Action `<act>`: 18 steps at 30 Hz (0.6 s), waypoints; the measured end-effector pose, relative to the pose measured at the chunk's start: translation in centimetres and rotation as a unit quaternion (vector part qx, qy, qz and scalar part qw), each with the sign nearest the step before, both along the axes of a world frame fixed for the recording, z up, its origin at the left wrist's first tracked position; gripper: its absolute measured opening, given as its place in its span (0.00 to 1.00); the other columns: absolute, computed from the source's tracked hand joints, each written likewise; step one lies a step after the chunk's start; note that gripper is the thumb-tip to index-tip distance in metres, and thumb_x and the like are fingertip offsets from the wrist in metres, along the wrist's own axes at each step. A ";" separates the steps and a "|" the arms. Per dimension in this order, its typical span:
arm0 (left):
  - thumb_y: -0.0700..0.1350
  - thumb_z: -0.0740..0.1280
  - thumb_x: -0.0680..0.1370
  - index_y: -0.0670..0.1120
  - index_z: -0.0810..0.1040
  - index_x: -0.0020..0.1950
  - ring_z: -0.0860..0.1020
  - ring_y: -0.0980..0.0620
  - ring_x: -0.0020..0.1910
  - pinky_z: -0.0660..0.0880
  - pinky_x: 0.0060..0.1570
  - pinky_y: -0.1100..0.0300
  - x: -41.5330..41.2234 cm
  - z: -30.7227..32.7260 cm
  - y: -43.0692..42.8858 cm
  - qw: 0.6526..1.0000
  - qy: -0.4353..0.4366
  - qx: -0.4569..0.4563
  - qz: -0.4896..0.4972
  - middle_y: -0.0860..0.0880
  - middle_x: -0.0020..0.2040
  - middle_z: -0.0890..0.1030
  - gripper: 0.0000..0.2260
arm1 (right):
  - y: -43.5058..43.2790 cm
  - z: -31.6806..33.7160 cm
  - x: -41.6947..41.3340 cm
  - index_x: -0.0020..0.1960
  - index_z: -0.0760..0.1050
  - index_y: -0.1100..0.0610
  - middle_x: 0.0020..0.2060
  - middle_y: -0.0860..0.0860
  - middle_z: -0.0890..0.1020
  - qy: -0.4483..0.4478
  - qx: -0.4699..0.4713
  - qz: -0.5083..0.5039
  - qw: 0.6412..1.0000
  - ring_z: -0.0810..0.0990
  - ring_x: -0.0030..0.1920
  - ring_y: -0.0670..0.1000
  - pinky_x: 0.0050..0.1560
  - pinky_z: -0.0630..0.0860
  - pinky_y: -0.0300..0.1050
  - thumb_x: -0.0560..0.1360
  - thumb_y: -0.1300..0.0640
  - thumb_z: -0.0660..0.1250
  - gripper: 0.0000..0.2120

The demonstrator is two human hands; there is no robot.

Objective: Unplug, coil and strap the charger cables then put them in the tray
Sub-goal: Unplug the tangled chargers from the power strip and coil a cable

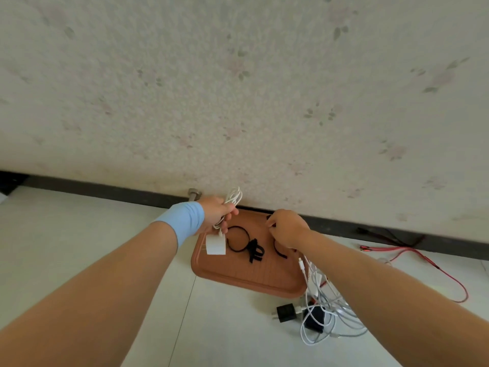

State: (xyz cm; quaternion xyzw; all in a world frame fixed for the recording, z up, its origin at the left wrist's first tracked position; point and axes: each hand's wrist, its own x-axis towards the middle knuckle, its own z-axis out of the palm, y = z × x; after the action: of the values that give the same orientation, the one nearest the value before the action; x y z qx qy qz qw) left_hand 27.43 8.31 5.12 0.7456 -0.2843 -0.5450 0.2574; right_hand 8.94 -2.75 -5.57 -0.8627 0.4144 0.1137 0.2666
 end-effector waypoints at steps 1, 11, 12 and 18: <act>0.44 0.57 0.84 0.42 0.74 0.50 0.73 0.51 0.30 0.75 0.30 0.62 -0.1 0.0 0.1 1.000 -0.011 0.004 -0.009 0.48 0.36 0.72 0.09 | 0.0 0.3 0.2 0.61 0.82 0.54 0.62 0.50 0.82 -0.008 -0.002 -0.002 1.000 0.80 0.60 0.53 0.60 0.78 0.47 0.80 0.61 0.61 0.14; 0.48 0.56 0.83 0.44 0.73 0.57 0.78 0.58 0.28 0.72 0.32 0.63 -0.1 -0.1 0.3 0.987 -0.114 0.060 -0.096 0.46 0.41 0.80 0.10 | 2.8 2.6 1.4 0.39 0.76 0.53 0.41 0.49 0.77 0.010 -0.032 0.040 0.999 0.77 0.41 0.52 0.43 0.79 0.50 0.77 0.44 0.62 0.15; 0.48 0.56 0.83 0.43 0.74 0.59 0.78 0.57 0.28 0.72 0.32 0.63 -0.2 -0.2 0.3 0.987 -0.114 0.061 -0.098 0.46 0.41 0.80 0.12 | 3.2 2.3 1.5 0.36 0.75 0.53 0.37 0.49 0.78 0.054 -0.007 0.074 0.996 0.78 0.39 0.51 0.42 0.79 0.50 0.75 0.38 0.63 0.19; 0.46 0.56 0.84 0.42 0.73 0.61 0.76 0.53 0.34 0.77 0.40 0.59 -1.1 -0.7 0.3 0.996 -0.052 0.037 -0.068 0.47 0.54 0.81 0.11 | 2.1 1.8 1.1 0.32 0.76 0.53 0.31 0.48 0.77 -0.024 0.110 -0.002 0.994 0.76 0.34 0.47 0.35 0.71 0.40 0.76 0.49 0.72 0.16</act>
State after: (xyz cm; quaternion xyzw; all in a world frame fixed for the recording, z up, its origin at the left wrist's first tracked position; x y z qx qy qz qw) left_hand 26.35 8.61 4.41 0.7611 -0.3271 -0.5314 0.1772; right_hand 10.02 -0.66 -3.80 -0.8298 0.3949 0.1376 0.3695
